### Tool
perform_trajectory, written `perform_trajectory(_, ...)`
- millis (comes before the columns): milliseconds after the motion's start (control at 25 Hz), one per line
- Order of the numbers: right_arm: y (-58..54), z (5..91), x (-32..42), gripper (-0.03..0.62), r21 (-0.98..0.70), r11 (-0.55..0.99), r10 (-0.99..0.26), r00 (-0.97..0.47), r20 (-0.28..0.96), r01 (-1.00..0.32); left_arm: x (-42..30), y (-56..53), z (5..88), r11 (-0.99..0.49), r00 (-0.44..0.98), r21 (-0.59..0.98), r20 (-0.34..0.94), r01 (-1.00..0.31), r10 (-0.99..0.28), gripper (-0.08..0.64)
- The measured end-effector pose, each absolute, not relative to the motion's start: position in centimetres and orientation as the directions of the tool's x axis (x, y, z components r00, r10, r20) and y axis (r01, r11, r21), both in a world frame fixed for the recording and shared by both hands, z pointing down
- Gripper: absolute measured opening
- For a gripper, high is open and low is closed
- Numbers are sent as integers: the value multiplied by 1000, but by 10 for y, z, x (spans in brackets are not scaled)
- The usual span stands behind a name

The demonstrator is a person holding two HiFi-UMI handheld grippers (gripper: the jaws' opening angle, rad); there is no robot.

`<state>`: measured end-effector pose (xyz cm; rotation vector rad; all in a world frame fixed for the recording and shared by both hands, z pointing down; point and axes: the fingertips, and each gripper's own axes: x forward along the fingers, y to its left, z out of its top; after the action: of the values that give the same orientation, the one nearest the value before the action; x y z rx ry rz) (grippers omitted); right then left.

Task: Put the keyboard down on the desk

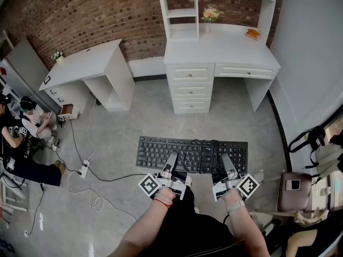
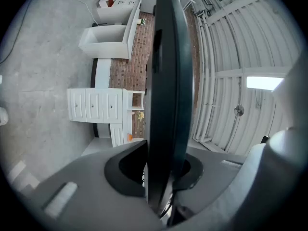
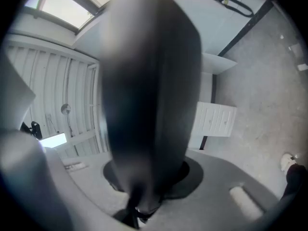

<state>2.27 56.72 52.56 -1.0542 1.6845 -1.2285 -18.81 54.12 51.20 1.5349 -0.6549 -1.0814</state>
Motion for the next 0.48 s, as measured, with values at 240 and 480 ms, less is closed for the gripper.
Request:
perform_trajectory(240, 546, 526, 25, 77, -969, 190, -932, -340, -128, -155, -184, 519, 513, -243, 436, 958, -285, 151, -854, 71)
perform_trajectory(480, 529, 526, 27, 77, -968, 194, -931, -340, -130, -160, -182, 502, 516, -247, 442, 959, -283, 140, -851, 71)
